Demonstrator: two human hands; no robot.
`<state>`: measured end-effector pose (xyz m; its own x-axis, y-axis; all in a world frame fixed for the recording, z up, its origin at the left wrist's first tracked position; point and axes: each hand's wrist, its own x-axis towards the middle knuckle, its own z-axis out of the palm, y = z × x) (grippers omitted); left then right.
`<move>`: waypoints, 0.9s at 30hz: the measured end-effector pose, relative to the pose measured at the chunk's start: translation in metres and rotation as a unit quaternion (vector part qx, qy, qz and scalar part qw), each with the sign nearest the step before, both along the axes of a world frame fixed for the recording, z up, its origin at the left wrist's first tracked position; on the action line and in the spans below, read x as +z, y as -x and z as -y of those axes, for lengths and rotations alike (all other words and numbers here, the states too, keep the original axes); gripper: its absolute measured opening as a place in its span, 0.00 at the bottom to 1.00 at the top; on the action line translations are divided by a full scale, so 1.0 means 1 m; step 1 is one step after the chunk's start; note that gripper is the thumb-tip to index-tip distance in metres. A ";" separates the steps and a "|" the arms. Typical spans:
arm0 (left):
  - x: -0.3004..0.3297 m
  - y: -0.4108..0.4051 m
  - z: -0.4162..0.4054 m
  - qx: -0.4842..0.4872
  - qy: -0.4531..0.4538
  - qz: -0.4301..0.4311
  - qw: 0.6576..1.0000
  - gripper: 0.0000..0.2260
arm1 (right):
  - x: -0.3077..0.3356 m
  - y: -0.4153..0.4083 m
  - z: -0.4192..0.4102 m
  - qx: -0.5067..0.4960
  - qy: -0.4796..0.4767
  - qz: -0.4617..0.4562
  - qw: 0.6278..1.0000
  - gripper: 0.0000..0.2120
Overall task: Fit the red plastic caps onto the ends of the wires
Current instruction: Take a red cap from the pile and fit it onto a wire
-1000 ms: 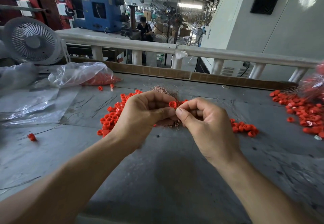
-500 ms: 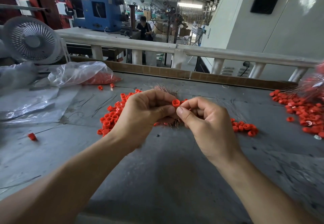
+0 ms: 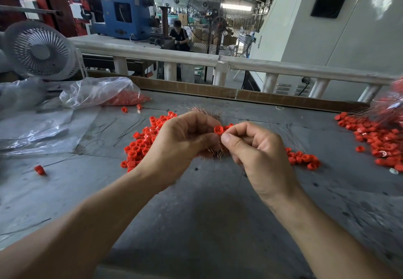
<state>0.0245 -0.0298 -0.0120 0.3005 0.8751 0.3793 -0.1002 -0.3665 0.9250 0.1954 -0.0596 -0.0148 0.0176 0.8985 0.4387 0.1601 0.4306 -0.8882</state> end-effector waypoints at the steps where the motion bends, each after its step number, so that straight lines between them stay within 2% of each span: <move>1: 0.000 0.001 0.000 0.003 -0.004 -0.006 1.000 0.07 | 0.000 0.000 0.000 -0.003 0.000 -0.003 1.000 0.06; 16: -0.002 0.002 -0.001 0.032 -0.030 -0.047 0.998 0.08 | -0.004 -0.002 -0.004 -0.044 -0.016 0.034 0.998 0.07; 27: 0.001 0.001 0.000 0.018 0.056 0.031 0.998 0.09 | -0.007 -0.003 -0.005 -0.053 -0.007 0.021 0.998 0.04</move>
<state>0.0239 -0.0297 -0.0107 0.2462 0.9228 0.2963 -0.1475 -0.2665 0.9525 0.1989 -0.0542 -0.0213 0.0941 0.8866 0.4529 0.2430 0.4207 -0.8741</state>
